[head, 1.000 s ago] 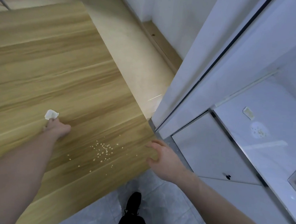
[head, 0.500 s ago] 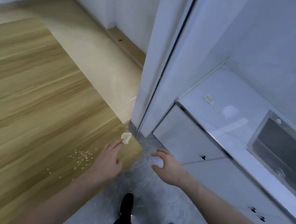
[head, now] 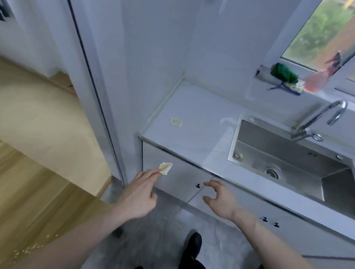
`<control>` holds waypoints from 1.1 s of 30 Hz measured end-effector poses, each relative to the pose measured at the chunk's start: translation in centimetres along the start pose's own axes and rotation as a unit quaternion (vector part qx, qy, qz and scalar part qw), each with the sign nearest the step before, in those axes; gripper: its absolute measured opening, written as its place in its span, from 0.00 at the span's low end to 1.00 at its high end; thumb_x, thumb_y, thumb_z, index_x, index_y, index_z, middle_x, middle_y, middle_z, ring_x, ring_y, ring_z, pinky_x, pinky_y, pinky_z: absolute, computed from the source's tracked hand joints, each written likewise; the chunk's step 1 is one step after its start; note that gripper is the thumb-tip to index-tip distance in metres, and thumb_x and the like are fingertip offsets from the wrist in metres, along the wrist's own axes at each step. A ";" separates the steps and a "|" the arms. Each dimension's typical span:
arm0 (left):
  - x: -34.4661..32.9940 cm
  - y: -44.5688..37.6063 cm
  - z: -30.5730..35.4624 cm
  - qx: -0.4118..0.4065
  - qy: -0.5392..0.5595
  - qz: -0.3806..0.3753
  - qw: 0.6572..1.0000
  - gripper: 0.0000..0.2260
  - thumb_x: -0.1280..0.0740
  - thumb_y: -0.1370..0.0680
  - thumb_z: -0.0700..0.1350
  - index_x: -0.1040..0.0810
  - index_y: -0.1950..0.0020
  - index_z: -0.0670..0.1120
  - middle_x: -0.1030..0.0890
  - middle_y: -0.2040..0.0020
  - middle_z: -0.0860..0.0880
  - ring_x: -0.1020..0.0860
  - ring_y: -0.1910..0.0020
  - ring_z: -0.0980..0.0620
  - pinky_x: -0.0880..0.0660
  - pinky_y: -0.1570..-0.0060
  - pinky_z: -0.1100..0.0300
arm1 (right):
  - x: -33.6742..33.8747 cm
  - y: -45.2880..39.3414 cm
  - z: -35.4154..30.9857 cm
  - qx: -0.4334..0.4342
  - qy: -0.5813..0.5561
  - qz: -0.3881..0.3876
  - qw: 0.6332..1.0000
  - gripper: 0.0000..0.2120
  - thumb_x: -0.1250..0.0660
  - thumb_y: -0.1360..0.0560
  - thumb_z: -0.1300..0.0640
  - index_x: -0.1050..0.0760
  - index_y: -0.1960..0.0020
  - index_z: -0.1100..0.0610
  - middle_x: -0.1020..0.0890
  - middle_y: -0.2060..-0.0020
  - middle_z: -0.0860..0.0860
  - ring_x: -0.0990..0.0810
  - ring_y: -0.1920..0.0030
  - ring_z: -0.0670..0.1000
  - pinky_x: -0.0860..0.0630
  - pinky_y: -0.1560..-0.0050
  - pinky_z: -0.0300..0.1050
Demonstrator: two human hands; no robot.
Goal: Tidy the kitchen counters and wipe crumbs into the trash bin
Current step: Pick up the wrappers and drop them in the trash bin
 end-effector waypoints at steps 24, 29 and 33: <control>2.0 -18.2 2.2 0.128 -0.003 0.009 0.992 0.31 0.38 0.26 0.40 0.36 0.21 0.48 0.38 0.21 0.55 0.36 0.25 0.55 0.47 0.30 0.71 | 6.9 -25.3 -3.9 0.127 0.110 -0.089 0.982 0.35 0.37 0.21 0.49 0.46 0.18 0.50 0.50 0.18 0.53 0.43 0.21 0.61 0.38 0.23 0.54; 3.6 -22.3 -0.3 0.118 0.046 -0.032 0.991 0.30 0.38 0.25 0.42 0.36 0.22 0.53 0.38 0.24 0.60 0.30 0.32 0.57 0.33 0.33 0.62 | 6.0 -30.6 -7.6 0.115 0.147 -0.095 0.978 0.36 0.37 0.21 0.48 0.47 0.18 0.51 0.54 0.18 0.52 0.52 0.19 0.60 0.42 0.22 0.59; 4.7 -25.1 -3.4 0.115 0.045 -0.062 0.990 0.29 0.38 0.24 0.43 0.37 0.22 0.53 0.38 0.24 0.59 0.30 0.34 0.56 0.31 0.33 0.59 | 4.9 -34.3 -9.8 0.111 0.149 -0.102 0.977 0.34 0.36 0.22 0.52 0.45 0.19 0.52 0.54 0.18 0.51 0.53 0.19 0.60 0.41 0.23 0.62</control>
Point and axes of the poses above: each hand's wrist, its own y-axis away from the middle knuckle, its own x-axis out of the back of the hand, z = x × y, the point moved 9 cm from there along -y, towards the middle knuckle
